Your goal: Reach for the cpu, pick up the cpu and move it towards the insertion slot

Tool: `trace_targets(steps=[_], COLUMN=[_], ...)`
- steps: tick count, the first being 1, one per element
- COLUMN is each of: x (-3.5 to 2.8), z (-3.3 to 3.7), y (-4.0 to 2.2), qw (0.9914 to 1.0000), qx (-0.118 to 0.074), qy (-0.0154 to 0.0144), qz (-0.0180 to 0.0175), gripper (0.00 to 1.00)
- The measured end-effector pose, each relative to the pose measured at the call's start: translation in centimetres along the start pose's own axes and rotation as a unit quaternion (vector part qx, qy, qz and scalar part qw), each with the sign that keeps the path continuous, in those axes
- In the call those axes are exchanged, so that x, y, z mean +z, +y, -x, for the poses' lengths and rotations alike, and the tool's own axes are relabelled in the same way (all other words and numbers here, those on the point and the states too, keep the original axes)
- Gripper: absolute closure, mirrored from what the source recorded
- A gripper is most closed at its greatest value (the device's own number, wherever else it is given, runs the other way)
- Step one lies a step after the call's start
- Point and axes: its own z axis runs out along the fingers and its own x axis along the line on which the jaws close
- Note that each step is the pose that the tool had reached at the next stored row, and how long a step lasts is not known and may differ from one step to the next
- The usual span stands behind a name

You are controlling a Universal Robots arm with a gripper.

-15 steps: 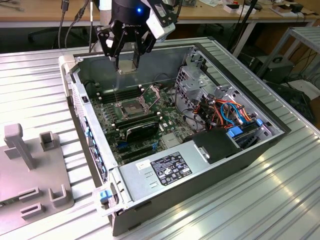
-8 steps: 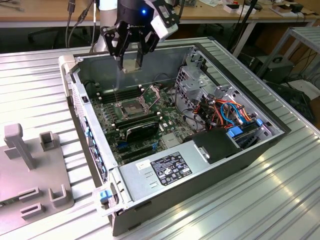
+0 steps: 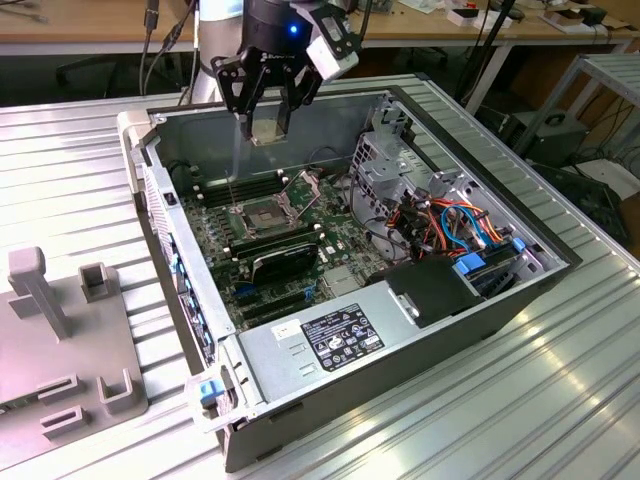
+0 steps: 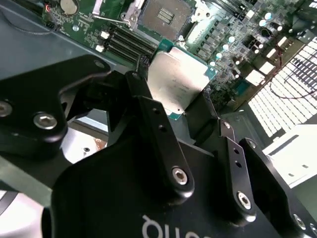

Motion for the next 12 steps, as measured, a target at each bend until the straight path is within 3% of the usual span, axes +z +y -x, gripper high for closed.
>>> trace_targets(steps=[5,12], x=[0.55,0.54], z=[0.53,0.61], y=[0.38,0.39], qw=[1.0,1.0], qx=[0.0,0.0], qy=[0.0005,0.0005], qz=[0.0,0.0], gripper=[0.45,0.45])
